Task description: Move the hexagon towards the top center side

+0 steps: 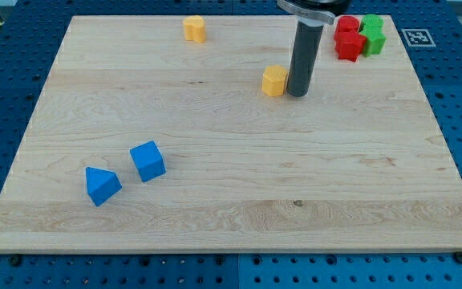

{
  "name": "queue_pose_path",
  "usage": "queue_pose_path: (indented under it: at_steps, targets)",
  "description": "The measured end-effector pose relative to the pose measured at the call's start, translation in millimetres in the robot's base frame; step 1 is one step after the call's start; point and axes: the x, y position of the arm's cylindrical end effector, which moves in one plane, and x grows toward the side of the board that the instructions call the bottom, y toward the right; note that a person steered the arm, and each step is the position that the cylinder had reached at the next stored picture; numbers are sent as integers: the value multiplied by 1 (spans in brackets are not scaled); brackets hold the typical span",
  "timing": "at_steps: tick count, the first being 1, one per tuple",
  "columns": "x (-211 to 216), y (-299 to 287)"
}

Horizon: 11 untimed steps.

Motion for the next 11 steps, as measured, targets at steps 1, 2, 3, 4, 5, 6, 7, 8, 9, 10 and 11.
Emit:
queue_pose_path:
  at_steps: [1,2,3,4,5,6,7,8,9,10,11]
  targets:
    - [-3,-9]
    - [-40,-50]
    - [-31,-52]
    - [-1,-52]
    - [-17,-69]
    - [-57,-102]
    - [-57,-108]
    - [-37,-108]
    - [-60,-113]
    - [-87,-120]
    - [-86,-120]
